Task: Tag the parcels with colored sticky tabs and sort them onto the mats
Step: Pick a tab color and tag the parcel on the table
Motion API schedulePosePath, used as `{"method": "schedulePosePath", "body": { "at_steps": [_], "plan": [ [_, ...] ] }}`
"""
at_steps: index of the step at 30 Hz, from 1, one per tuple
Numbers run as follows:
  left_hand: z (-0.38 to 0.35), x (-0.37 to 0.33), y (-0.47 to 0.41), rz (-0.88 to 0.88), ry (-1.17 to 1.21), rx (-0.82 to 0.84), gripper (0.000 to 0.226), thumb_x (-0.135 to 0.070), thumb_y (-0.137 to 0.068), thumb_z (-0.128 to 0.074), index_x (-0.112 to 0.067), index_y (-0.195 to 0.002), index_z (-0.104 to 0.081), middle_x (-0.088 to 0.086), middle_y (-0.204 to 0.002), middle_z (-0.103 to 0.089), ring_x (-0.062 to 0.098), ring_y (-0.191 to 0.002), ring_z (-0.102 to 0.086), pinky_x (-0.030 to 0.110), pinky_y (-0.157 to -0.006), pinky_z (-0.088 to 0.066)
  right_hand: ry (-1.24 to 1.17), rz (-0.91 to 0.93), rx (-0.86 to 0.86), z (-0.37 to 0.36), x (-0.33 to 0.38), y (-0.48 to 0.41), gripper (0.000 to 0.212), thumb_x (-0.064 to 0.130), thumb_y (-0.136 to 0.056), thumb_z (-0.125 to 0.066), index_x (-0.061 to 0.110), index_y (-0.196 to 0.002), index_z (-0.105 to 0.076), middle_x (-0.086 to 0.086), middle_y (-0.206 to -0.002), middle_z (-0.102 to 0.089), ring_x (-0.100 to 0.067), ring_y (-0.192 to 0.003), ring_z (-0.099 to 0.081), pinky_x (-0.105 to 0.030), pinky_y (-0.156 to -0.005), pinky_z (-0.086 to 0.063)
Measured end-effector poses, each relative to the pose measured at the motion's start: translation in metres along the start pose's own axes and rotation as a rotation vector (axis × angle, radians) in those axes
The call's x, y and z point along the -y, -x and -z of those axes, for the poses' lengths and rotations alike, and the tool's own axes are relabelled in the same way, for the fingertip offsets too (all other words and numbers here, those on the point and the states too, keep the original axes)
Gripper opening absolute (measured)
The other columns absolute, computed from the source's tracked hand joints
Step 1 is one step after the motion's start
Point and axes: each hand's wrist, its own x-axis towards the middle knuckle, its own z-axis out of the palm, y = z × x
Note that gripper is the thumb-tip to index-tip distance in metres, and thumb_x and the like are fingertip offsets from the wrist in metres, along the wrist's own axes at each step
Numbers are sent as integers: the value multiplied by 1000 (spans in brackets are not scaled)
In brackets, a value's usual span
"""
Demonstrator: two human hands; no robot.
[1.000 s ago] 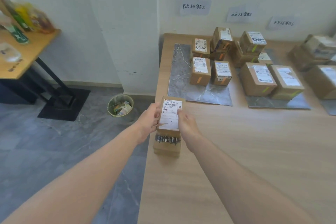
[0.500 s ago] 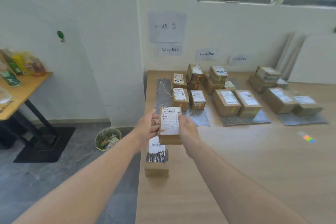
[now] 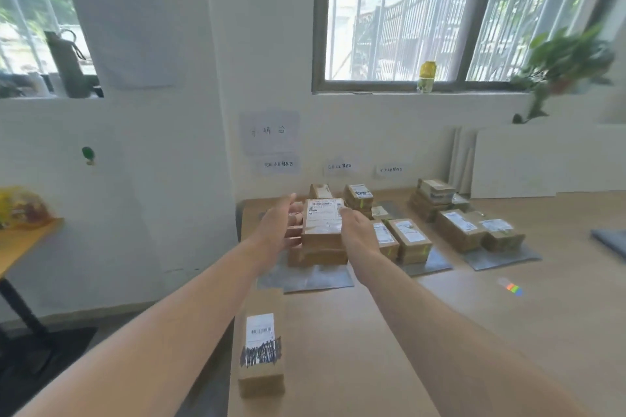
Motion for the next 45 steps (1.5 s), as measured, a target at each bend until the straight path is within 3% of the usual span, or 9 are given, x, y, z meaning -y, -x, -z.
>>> {"method": "schedulePosePath", "body": {
  "at_steps": [6,12,16,21,24,27,32,40,45],
  "plan": [
    [-49,-14,11,-73,-5,36,40,-42,-101,-42,-11,-100,-68,7,-77,-75,26,-80,-67,45,-96,-52,30,56,-33,51,12,-18,26,40,-106,-40,23,-105,-60,8,-92,-60,-4,-79,-50,-28,-63,-37],
    [-109,-4,9,-108,26,-45,45,-44,-100,-41,-9,-106,-70,11,-84,-77,28,-85,-66,48,-100,-49,-4,79,29,106,1,-41,27,39,-105,-40,22,-105,-61,3,-100,-63,-18,-96,-58,-39,-88,-49],
    [-161,11,9,-110,61,-137,43,-42,-101,-40,-11,-104,-70,11,-84,-77,28,-86,-68,48,-99,-51,10,107,83,149,-15,-62,33,39,-104,-41,19,-105,-67,-1,-105,-68,-21,-98,-61,-41,-84,-49],
    [-226,22,10,-87,117,-207,42,-40,-102,-38,-10,-105,-68,8,-82,-75,23,-77,-68,35,-74,-54,15,115,145,208,-34,-86,32,38,-103,-41,19,-94,-65,-7,-101,-70,-21,-90,-61,-47,-94,-50],
    [-254,25,11,-58,111,-216,44,-41,-102,-40,-7,-110,-67,13,-91,-73,25,-78,-66,34,-71,-53,16,96,147,237,-43,-96,30,37,-104,-40,20,-92,-62,-7,-99,-68,-20,-87,-58,-43,-90,-51],
    [-275,28,6,-47,86,-206,44,-42,-102,-40,-8,-111,-68,12,-92,-73,26,-82,-67,43,-87,-54,19,112,129,259,-47,-105,31,36,-105,-40,17,-99,-64,-3,-97,-67,-18,-85,-57,-33,-75,-46],
    [-298,39,-5,-39,52,-131,44,-43,-103,-39,-10,-114,-66,13,-95,-74,25,-85,-71,38,-79,-58,-19,69,120,281,-60,-113,34,35,-104,-40,14,-101,-66,-8,-104,-69,-21,-95,-61,-43,-93,-51],
    [-351,80,-23,45,18,-110,48,-49,-102,-39,-12,-119,-65,15,-107,-74,30,-100,-72,46,-95,-56,3,32,129,331,-105,-145,36,38,-106,-35,22,-105,-67,1,-107,-70,-16,-99,-65,-32,-77,-51],
    [-400,116,-48,91,16,-147,47,-47,-103,-38,-12,-116,-67,11,-98,-77,28,-96,-73,44,-90,-58,-3,-67,188,368,-145,-179,36,35,-107,-33,19,-114,-65,-1,-108,-70,-16,-98,-66,-30,-72,-50]
  ]
}}
